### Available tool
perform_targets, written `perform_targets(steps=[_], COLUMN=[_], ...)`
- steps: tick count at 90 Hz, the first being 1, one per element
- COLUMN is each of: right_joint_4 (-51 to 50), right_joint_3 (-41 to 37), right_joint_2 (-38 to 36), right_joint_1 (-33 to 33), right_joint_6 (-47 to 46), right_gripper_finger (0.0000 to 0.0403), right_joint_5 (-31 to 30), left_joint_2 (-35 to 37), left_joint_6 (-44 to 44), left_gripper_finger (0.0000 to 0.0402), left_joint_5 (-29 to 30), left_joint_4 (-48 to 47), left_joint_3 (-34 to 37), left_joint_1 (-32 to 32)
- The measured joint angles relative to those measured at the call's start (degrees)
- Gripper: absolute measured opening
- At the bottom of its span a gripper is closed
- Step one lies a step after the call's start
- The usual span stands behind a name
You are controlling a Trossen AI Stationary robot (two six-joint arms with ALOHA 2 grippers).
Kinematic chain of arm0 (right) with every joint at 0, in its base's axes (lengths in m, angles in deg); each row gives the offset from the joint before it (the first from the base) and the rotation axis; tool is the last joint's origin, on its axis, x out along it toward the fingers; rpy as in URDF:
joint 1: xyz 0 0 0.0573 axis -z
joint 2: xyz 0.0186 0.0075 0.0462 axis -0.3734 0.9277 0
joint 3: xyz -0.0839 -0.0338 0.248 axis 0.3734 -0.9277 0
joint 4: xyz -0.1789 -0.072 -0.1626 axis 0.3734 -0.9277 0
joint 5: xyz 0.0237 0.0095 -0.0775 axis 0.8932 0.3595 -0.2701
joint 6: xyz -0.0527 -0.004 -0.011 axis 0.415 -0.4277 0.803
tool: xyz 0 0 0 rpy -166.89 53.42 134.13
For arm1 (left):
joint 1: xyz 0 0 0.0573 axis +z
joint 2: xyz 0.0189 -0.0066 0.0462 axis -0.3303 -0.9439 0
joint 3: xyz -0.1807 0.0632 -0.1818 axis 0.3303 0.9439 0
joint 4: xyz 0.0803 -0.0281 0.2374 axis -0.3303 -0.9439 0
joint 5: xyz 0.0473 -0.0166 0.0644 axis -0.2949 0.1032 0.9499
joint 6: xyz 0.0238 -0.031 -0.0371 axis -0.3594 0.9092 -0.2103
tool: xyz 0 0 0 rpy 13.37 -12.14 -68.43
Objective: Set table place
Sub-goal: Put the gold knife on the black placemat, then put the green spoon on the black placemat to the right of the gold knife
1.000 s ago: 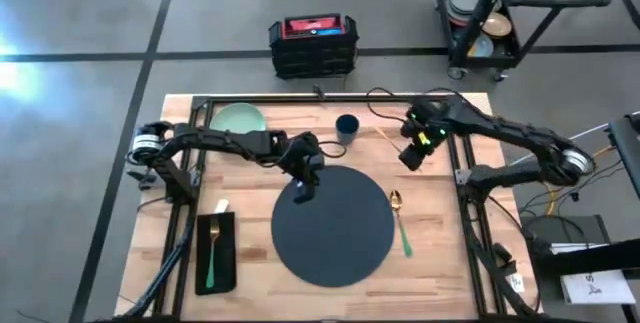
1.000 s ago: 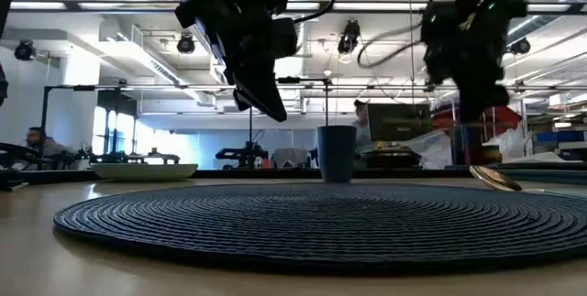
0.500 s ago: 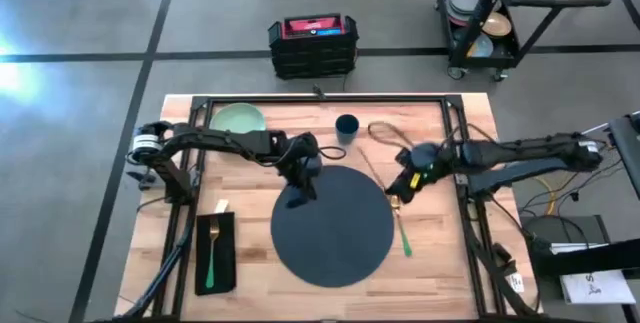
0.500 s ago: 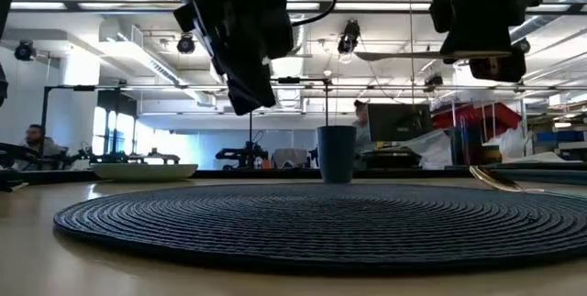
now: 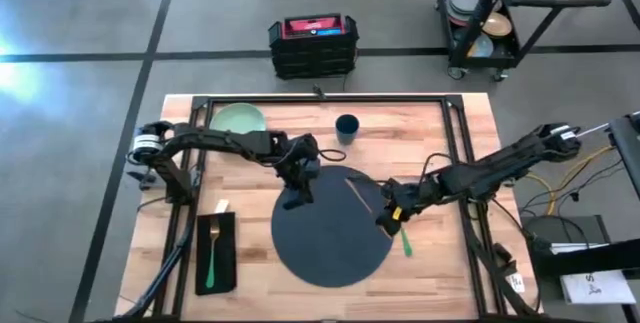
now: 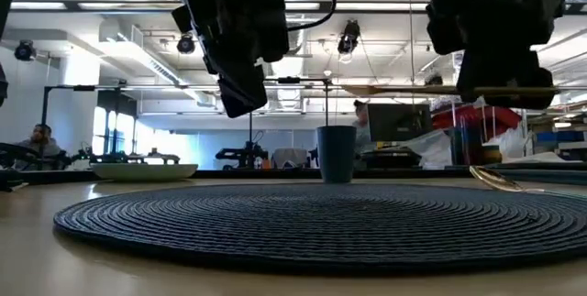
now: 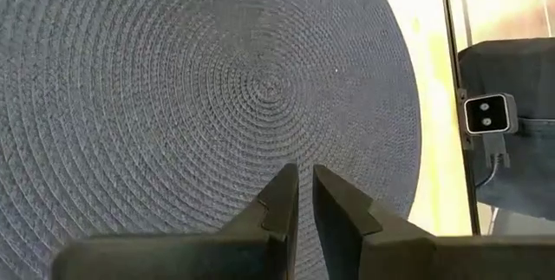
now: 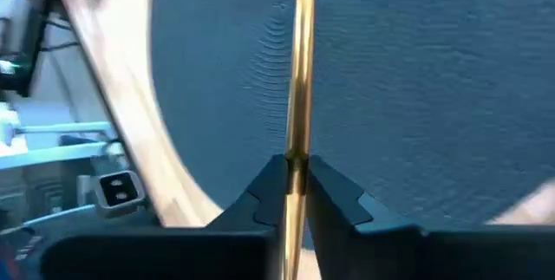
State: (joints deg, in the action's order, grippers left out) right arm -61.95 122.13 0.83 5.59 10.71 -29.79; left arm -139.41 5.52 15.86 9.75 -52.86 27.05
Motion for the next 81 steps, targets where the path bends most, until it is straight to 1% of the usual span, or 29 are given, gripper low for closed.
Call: perform_targets(steps=[21,27,34,47,59,70,81], right_joint_4=[0.2,0.1,-0.4,-1.1,-1.7,-2.8,-2.7], right_joint_3=[1.0,1.0,1.1,1.1,1.1,1.0,1.0], right_joint_2=[-0.1,-0.7,-1.0,-0.6,0.2,0.7,0.7], right_joint_1=[-0.3,-0.3,-0.3,-0.3,-0.3,-0.3,-0.3], right_joint_6=[2.5,2.9,3.1,3.5,4.6,4.7,5.4], right_gripper_finger=[0.0141,0.0161,0.0174,0.0179,0.0169,0.0155,0.0137], right_joint_5=[-0.8,-1.3,-2.0,-2.3,-2.4,-3.0,-5.4], left_joint_2=[0.0,0.0,0.0,0.0,0.0,0.0,0.0], left_joint_6=[0.7,0.7,0.7,0.7,0.7,1.3,2.7], left_gripper_finger=[0.0022,0.0022,0.0022,0.0022,0.0022,0.0022,0.0022], left_joint_5=[0.0,0.0,0.0,0.0,0.7,3.2,6.5], left_joint_4=[-1.3,-1.3,-1.3,-1.0,-1.0,-0.8,0.7], left_joint_3=[0.0,0.0,0.0,0.0,0.0,0.0,0.1], left_joint_1=[-0.1,-0.1,-0.1,-0.1,-0.1,-0.6,-2.0])
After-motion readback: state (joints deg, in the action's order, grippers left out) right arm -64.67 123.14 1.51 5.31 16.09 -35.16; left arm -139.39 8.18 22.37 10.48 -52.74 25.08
